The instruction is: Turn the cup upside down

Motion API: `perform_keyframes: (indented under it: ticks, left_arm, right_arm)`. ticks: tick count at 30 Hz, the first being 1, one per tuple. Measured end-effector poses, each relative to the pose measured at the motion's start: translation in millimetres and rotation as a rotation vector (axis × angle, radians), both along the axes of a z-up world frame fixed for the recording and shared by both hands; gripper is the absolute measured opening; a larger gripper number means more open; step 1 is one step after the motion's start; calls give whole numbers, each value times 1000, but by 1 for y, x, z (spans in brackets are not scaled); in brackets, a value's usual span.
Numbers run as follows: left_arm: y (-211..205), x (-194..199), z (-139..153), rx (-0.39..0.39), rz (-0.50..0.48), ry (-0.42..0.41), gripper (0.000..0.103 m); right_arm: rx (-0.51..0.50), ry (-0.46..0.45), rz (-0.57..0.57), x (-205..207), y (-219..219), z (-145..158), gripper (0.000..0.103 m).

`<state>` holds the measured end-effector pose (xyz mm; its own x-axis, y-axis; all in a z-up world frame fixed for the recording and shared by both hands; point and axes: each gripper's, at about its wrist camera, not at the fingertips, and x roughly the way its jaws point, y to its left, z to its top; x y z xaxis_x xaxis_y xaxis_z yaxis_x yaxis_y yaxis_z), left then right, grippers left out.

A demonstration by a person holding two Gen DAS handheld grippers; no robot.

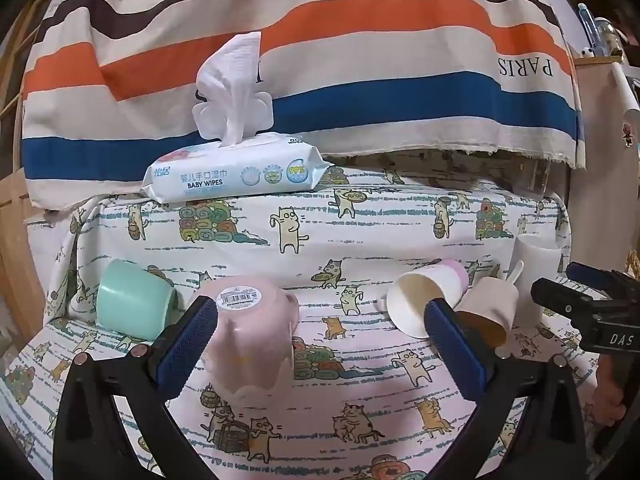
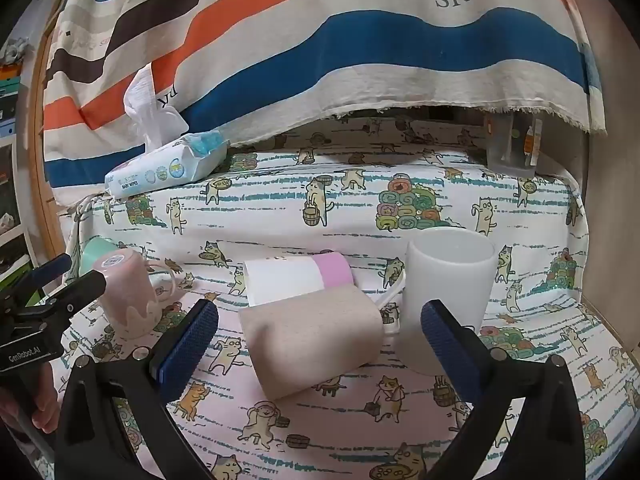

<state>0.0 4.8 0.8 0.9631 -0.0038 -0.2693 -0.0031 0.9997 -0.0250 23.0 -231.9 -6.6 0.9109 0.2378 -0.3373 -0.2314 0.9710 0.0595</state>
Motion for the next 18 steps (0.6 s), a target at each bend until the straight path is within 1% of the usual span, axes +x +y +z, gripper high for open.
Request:
perform_keyframes:
  ticks: [6,18]
  left_arm:
    - [-8,0,1,23,-7,1,103]
    - [-6,2,-1,19,7,11,103]
  right_arm:
    - [-3,-1,-2,0,0,0,102]
    - [-7,5,-1,-1,2,1,102]
